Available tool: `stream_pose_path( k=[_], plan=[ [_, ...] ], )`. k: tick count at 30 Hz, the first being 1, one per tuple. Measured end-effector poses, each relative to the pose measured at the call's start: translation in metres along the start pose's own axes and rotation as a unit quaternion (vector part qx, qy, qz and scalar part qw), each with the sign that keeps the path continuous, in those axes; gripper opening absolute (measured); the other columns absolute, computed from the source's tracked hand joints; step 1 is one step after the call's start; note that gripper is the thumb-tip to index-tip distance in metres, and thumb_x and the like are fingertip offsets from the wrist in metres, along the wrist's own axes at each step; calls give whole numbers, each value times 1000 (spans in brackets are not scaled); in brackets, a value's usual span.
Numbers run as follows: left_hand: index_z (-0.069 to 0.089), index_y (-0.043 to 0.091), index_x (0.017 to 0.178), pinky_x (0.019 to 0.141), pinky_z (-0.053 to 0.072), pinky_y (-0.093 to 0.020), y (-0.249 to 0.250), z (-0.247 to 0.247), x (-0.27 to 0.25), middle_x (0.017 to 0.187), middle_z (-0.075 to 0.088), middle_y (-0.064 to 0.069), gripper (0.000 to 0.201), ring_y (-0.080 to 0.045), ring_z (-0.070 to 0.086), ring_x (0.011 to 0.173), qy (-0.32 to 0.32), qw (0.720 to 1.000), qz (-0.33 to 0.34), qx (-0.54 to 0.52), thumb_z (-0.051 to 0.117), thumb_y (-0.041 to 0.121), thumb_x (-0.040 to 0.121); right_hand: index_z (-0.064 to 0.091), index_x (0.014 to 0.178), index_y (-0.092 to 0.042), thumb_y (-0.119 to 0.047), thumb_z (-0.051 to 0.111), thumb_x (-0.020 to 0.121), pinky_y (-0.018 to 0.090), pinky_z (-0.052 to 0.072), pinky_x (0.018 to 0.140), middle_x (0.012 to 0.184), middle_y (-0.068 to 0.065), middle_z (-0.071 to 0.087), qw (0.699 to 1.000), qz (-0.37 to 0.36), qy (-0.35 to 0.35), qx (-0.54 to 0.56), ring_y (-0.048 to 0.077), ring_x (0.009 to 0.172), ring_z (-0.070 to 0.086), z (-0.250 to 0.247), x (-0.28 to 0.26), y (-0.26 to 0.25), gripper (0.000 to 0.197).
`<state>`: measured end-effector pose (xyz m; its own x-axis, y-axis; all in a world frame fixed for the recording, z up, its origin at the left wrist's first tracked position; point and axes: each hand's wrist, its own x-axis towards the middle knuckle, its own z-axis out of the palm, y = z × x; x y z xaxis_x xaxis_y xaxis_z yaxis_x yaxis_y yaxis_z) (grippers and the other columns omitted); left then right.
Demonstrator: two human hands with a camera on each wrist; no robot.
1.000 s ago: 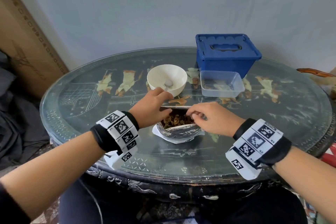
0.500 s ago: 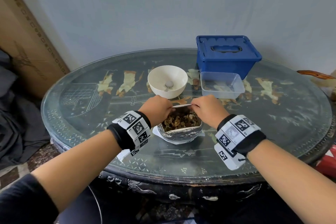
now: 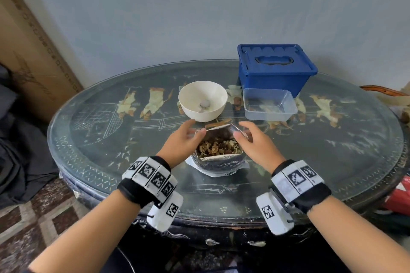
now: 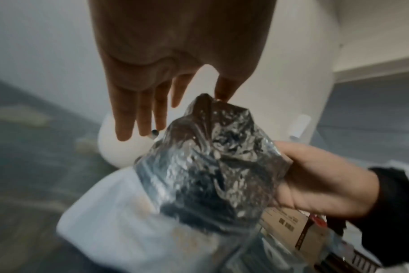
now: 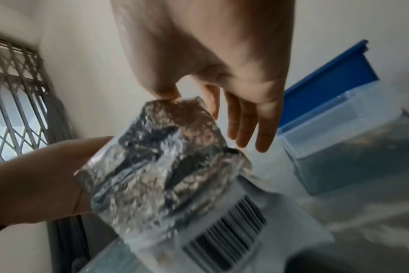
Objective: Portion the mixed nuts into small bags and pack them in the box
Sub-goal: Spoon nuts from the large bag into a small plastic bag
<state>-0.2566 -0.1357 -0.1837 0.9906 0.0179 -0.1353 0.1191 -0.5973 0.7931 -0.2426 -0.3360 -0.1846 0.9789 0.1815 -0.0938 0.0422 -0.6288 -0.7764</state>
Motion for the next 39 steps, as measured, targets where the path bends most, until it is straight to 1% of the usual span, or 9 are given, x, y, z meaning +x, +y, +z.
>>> stream_pose_path(
  k=[3, 7, 13, 17, 23, 25, 30, 35, 39],
  plan=[
    [26, 24, 144, 108, 30, -32, -15, 15, -9, 143, 40, 4, 67, -14, 41, 129, -35, 994, -30, -96, 45, 57, 89, 36, 137, -26, -46, 40, 95, 33, 37, 99, 127, -2, 50, 996, 31, 5, 85, 16, 119, 47, 12, -12, 12, 47],
    [34, 30, 139, 107, 34, -39, -5, 29, -12, 134, 46, 10, 49, -12, 44, 121, -34, 981, -64, -178, 34, 52, 95, 39, 121, -42, -46, 30, 99, 34, 33, 105, 118, -20, 51, 972, 54, -41, 225, 9, 120, 45, 32, -12, 11, 24],
    [39, 29, 139, 112, 28, -37, 5, 39, 5, 141, 44, 7, 43, -12, 39, 130, 3, 980, -16, -198, 27, 43, 99, 55, 111, -34, -49, 32, 91, 47, 41, 102, 118, -2, 61, 964, 45, 19, 262, 15, 113, 55, 28, 7, 13, 34],
    [33, 33, 141, 108, 22, -24, 25, 51, 27, 143, 38, 11, 42, -5, 32, 130, -3, 982, 15, -188, 27, 40, 100, 56, 117, -25, -37, 31, 98, 36, 40, 98, 115, -5, 61, 970, 26, 77, 228, 13, 113, 53, 2, 31, 20, 33],
    [34, 32, 140, 112, 24, -28, 45, 68, 66, 144, 39, 4, 43, -7, 34, 130, 2, 979, 39, -199, 38, 40, 98, 48, 131, -20, -21, 34, 101, -6, 32, 75, 118, -16, 50, 974, 1, 117, 196, -2, 108, 45, -32, 62, 26, 34],
    [38, 34, 137, 113, 27, -37, 43, 74, 76, 141, 44, 3, 44, -11, 39, 130, -1, 979, 29, -203, 40, 46, 95, 48, 131, -20, -17, 36, 100, -10, 29, 70, 116, -16, 48, 975, -1, 116, 188, -5, 102, 44, -36, 69, 29, 33],
    [46, 40, 121, 102, 40, -48, 41, 77, 88, 121, 57, 7, 30, -15, 50, 117, -6, 982, 1, -191, 43, 49, 93, 51, 129, -19, -16, 39, 100, -7, 33, 70, 113, -13, 50, 975, 10, 120, 184, -1, 102, 46, -37, 76, 36, 32],
    [45, 25, 125, 100, 37, -30, 44, 70, 87, 117, 53, 7, 34, -12, 49, 115, -22, 985, 19, -173, 44, 41, 95, 51, 130, -23, -23, 41, 99, 24, 38, 92, 117, -10, 50, 982, 24, 111, 148, 6, 109, 46, -41, 78, 38, 32],
    [40, 15, 134, 86, 31, -19, 46, 61, 80, 116, 53, 2, 45, -7, 47, 105, -31, 990, 14, -138, 42, 40, 96, 50, 130, -22, -27, 43, 98, 24, 35, 90, 120, -4, 53, 989, 36, 106, 99, 10, 106, 47, -46, 76, 36, 34]
  ],
)
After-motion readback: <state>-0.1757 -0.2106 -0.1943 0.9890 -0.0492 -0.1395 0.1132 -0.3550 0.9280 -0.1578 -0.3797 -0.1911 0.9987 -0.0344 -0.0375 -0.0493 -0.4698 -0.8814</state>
